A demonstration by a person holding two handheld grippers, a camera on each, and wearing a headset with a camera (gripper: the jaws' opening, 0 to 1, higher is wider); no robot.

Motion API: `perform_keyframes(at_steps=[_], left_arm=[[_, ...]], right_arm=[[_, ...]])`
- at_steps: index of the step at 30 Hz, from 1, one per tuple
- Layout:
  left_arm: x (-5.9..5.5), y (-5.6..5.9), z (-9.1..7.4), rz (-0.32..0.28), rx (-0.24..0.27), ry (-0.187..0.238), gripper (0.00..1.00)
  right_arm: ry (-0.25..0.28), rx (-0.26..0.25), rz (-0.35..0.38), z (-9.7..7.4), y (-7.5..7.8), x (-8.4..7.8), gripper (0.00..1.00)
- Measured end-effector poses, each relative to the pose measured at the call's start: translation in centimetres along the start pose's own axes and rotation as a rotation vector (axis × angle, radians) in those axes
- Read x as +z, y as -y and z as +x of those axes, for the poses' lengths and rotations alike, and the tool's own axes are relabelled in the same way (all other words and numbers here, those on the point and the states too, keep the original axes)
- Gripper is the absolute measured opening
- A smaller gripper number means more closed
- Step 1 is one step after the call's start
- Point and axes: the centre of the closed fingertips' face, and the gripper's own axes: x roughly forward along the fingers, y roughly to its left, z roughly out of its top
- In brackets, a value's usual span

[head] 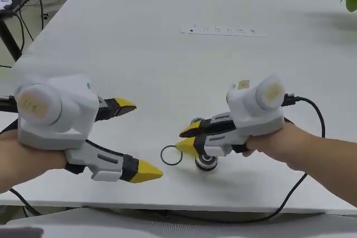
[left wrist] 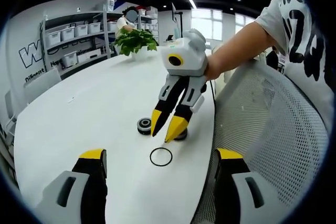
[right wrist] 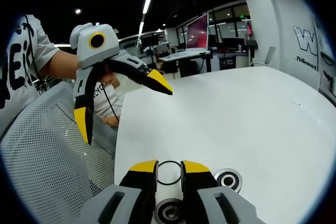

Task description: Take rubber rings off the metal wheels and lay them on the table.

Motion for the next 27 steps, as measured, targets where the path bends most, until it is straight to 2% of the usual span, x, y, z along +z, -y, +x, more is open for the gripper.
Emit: perform_keyframes(at_steps=[10,17,23,27], left_arm=[[0.8,0.1,1.0,0.023,-0.019,0.0,0.82],[1.4,0.1,1.9,0.042,-0.035,-0.002,0.81],[1.8,0.3,2.9,0.056,-0.056,-0.007,0.78],[1.9,0.5,3.5,0.043,-0.076,-0.005,0.74]], right_arm=[[0.056,-0.013,0.002,-2.0,-0.1,1.3,0.18],[0.073,-0.031,0.007,-3.7,0.3,1.2,0.2],[0.068,-0.054,0.018,-4.9,0.7,0.7,0.22],[0.065,-0.065,0.022,-5.6,0.9,0.3,0.24]])
